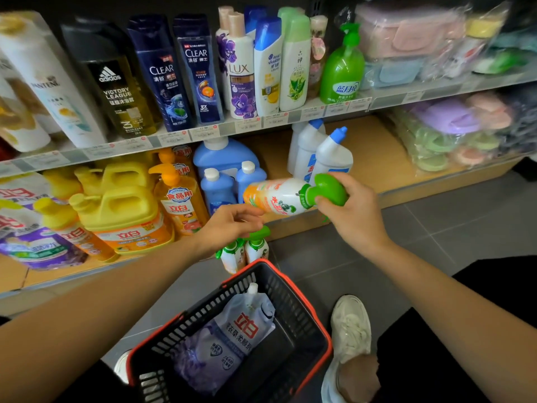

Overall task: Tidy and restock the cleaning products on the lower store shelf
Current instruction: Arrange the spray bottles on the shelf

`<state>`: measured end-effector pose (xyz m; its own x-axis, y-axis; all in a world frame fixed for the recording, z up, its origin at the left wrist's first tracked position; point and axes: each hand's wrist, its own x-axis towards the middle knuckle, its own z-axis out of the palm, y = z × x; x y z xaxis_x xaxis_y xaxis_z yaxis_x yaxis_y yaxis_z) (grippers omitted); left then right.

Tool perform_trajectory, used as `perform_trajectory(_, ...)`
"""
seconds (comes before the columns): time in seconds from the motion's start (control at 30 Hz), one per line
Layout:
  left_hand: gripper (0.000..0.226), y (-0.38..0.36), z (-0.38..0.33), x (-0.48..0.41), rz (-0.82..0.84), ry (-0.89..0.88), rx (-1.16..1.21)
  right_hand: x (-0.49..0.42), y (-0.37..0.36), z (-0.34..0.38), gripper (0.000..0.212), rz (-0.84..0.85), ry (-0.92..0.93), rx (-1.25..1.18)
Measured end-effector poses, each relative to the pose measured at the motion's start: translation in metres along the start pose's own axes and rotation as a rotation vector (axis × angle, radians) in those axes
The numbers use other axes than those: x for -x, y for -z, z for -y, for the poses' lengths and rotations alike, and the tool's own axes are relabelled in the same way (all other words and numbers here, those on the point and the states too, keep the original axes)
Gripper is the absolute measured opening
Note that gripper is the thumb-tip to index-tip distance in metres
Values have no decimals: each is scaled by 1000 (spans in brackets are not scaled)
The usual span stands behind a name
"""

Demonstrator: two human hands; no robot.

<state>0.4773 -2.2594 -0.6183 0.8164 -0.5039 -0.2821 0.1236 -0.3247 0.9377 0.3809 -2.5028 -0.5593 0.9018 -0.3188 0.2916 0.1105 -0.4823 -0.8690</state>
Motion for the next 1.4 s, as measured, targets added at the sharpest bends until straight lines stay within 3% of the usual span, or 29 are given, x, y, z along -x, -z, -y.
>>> perform_trajectory(0.13,28,10,27,-17,-97,-50,-417,-22,2,-5,34,94,11,162)
perform_trajectory(0.27,48,22,47,-35,-5,-56,-798,-40,-2,-19,31,248,-42,235)
perform_trajectory(0.47,58,34,60,-53,126,-18,-1033,-78,1,-29,42,384,-67,377)
perform_trajectory(0.57,60,24,70,-60,119,-19,-1051,-100,-3,-26,47,418,-55,405)
perform_trajectory(0.73,56,5,92,-69,-23,-71,-1080,-141,-20,-20,36,444,79,579)
perform_trajectory(0.83,56,7,100,-72,-5,-71,-1067,-157,-35,-30,38,428,126,641)
perform_trajectory(0.97,51,10,104,-77,-22,-74,-920,-173,-61,-43,51,412,193,748)
perform_trajectory(1.23,41,9,85,-78,-87,-180,-616,-183,-73,-53,53,327,320,830)
perform_trajectory(1.4,36,10,51,-75,-53,-202,-427,-147,-63,-49,45,373,347,653)
